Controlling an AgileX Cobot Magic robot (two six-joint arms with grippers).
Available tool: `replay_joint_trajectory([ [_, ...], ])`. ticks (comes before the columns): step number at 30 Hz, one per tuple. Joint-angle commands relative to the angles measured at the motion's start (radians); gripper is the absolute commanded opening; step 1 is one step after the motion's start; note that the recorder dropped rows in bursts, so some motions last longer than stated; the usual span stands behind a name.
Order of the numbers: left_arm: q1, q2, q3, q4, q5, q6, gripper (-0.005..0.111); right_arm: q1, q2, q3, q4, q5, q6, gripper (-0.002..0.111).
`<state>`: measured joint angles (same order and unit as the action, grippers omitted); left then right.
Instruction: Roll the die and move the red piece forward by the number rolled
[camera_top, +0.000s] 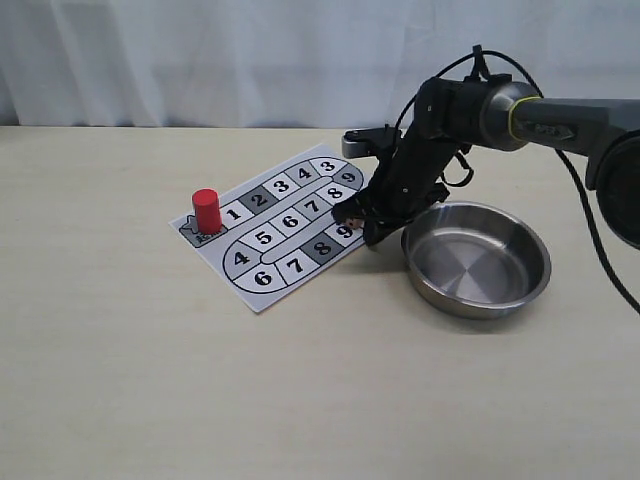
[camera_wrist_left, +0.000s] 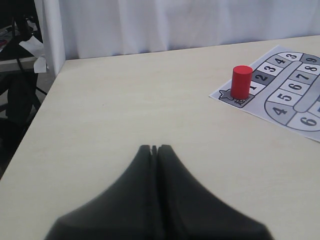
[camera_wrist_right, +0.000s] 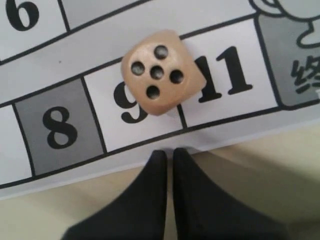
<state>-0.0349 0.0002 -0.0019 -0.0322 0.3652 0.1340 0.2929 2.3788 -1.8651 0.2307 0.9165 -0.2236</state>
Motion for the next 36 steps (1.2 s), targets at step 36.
replay_joint_trajectory([
  [36,0.000,0.000,0.002,-0.006,-0.011,-0.004,0.000,0.004,-0.035,-0.007,0.004,-0.024,0.001,0.004],
])
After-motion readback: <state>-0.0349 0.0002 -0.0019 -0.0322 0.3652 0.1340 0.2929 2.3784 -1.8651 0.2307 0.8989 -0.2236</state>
